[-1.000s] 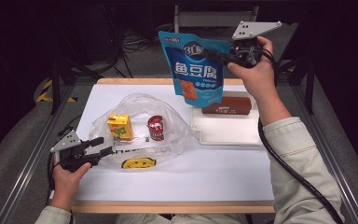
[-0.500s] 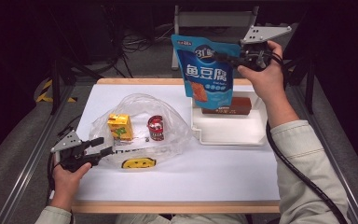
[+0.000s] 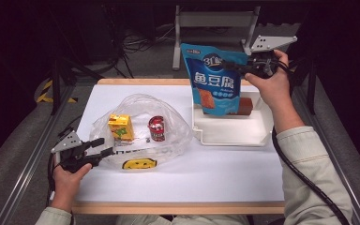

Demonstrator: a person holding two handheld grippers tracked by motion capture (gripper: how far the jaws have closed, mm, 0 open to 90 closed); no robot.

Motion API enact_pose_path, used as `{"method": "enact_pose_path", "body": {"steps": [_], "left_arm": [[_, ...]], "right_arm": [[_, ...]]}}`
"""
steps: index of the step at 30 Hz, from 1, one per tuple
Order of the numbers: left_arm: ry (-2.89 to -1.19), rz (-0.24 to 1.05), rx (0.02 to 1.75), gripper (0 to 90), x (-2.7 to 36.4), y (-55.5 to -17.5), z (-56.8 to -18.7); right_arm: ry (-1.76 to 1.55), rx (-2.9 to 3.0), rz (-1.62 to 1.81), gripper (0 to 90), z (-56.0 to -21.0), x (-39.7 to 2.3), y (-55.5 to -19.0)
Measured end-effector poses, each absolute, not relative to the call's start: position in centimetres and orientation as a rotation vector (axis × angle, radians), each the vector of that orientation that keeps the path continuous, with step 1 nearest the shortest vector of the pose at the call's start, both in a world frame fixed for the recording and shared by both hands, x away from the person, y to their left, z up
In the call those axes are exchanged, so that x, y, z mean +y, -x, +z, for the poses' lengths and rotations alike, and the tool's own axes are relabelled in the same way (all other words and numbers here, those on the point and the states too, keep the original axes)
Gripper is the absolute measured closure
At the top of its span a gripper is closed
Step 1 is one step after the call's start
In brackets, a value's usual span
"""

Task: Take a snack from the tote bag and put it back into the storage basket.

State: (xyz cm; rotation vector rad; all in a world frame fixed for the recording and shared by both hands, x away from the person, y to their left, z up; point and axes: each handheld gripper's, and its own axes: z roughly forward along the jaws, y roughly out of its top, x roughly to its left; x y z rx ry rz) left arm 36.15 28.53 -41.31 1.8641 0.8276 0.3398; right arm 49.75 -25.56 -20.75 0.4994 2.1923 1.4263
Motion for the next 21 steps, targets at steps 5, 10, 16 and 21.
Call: {"method": "enact_pose_path", "body": {"steps": [5,10,16,21], "left_arm": [[-1.863,0.341,0.826,43.2,28.5,-36.1,-41.3],[-1.866,0.343,0.823,43.2,28.5,-36.2,-41.3],[-1.870,0.341,0.824,43.2,28.5,-36.2,-41.3],[-1.869,0.338,0.825,43.2,28.5,-36.2,-41.3]], "right_arm": [[-0.511,2.203,1.426,89.9,-21.3,-26.0,-49.8],[-0.523,2.219,1.430,89.9,-22.0,-26.4,-49.8],[-0.542,2.243,1.427,89.9,-22.9,-26.7,-50.0],[-0.552,2.249,1.428,89.8,-23.6,-27.0,-50.2]]}}
